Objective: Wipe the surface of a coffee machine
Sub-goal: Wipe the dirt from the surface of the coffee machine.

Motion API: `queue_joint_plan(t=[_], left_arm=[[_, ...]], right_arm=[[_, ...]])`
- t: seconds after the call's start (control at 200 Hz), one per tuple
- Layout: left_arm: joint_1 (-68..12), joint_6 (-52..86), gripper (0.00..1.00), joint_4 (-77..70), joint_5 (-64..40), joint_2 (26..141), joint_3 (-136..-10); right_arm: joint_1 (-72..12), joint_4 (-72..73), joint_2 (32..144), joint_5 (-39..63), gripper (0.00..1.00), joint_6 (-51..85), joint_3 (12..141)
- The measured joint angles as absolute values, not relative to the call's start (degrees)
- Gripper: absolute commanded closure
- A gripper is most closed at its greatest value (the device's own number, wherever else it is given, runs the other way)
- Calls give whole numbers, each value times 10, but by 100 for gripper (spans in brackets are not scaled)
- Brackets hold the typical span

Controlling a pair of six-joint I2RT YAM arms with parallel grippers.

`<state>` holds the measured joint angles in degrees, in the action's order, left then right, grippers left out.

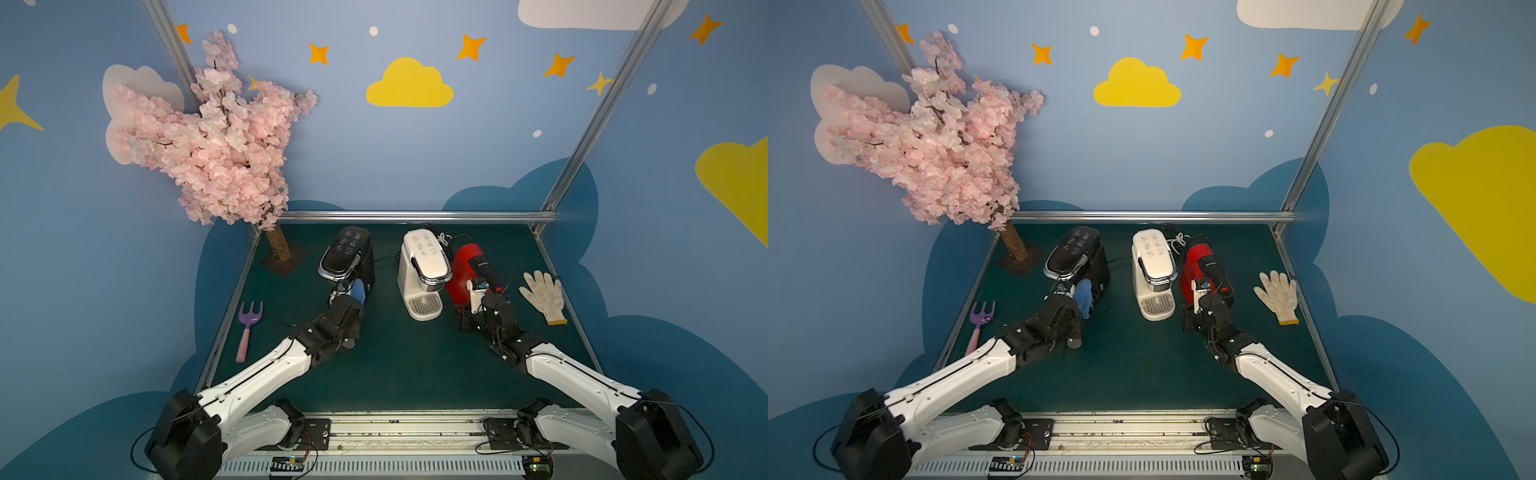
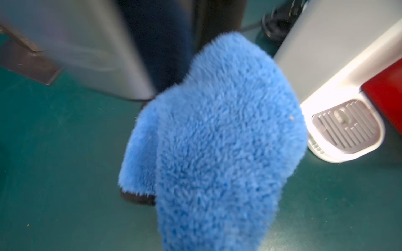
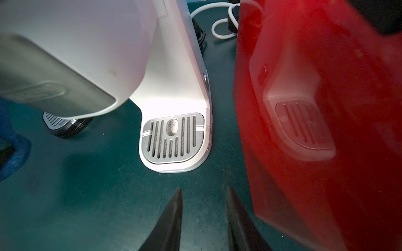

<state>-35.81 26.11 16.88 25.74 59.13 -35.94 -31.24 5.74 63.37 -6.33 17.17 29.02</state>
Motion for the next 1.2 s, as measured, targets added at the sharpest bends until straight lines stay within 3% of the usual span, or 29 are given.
queue_joint_plan(t=[0.195,0.431,0.801,1.201], left_arm=[[-261,325,97,45,181,532,-265],[-142,419,97,-119,-17,700,-240],[-96,529,97,-263,-200,854,-292],[-82,619,97,-371,-264,955,-295]], right_arm=[[-312,57,631,-63,66,171,290],[-314,56,625,-62,66,171,290],[-314,53,609,-65,65,171,290],[-314,53,610,-65,65,171,290]])
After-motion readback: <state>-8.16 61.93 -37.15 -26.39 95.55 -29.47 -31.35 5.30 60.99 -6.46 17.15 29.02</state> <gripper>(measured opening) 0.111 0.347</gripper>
